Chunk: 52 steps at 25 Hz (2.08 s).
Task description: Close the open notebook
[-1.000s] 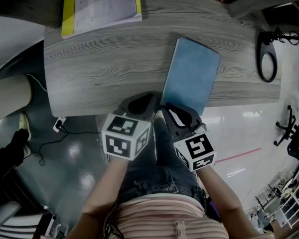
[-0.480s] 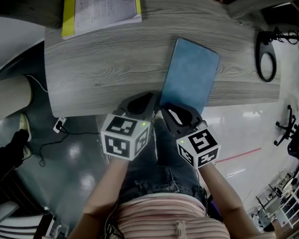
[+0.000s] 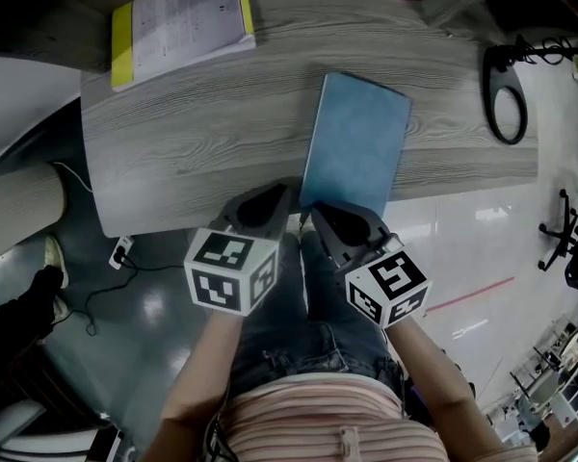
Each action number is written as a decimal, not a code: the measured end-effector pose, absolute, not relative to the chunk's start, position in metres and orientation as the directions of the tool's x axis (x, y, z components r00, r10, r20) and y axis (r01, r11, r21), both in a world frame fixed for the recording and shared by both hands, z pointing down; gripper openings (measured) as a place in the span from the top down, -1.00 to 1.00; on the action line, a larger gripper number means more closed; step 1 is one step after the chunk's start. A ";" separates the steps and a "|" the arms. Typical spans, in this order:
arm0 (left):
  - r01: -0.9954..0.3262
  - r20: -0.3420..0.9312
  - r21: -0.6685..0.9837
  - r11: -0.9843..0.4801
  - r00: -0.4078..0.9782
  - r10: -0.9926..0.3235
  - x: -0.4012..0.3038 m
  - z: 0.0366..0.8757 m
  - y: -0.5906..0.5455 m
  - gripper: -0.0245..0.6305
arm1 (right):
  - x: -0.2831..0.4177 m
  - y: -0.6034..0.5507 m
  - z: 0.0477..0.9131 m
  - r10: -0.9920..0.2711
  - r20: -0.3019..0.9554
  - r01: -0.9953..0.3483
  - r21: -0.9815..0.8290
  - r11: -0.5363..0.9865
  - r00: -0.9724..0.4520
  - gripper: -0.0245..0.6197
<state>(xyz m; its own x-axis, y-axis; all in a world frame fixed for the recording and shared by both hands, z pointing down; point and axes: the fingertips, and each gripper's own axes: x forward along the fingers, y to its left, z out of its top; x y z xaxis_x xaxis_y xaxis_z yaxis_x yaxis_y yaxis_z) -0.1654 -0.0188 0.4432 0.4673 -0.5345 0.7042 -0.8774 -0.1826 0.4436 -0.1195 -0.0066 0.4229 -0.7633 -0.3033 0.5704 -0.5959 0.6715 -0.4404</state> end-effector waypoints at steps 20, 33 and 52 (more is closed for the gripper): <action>-0.874 0.602 0.364 -0.322 0.485 -0.635 -0.129 0.384 -0.041 0.89 | -0.052 -0.038 0.359 -0.623 0.396 -0.735 -0.433 0.521 -0.675 0.90; -0.848 0.551 0.336 -0.410 0.530 -0.644 -0.102 0.356 -0.044 0.89 | -0.015 -0.036 0.333 -0.726 0.332 -0.784 -0.417 0.461 -0.603 0.90; -0.822 0.469 0.304 -0.482 0.570 -0.675 -0.079 0.318 -0.030 0.89 | 0.024 -0.027 0.294 -0.821 0.243 -0.835 -0.355 0.420 -0.516 0.90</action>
<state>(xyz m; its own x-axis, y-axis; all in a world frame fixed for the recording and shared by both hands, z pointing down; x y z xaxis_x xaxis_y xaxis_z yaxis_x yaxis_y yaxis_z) -0.0790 -0.0303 0.3180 0.5697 -0.6747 0.4692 -0.8216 -0.4823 0.3040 0.0240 -0.0265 0.2935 -0.5161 -0.8214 0.2429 -0.8353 0.4199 -0.3550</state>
